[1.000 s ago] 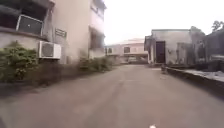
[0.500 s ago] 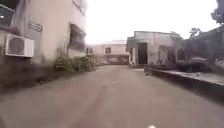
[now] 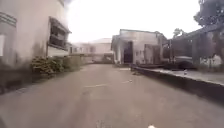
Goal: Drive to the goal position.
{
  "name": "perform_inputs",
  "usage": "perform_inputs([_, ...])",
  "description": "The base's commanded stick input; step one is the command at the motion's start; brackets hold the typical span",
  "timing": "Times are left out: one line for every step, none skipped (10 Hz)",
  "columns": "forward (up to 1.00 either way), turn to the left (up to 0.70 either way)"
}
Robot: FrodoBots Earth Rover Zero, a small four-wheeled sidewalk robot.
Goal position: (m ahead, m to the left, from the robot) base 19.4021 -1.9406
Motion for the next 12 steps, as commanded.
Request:
perform_inputs([0.70,0.16])
perform_inputs([0.70,0.14])
perform_inputs([0.70,0.14])
perform_inputs([0.70,0.14])
perform_inputs([0.70,0.13])
perform_inputs([0.70,0.10])
perform_inputs([0.70,0.11])
perform_inputs([0.70,0.12])
perform_inputs([0.70,0.29])
perform_inputs([0.70,0.15])
perform_inputs([0.70,0.11])
perform_inputs([0.70,0.08])
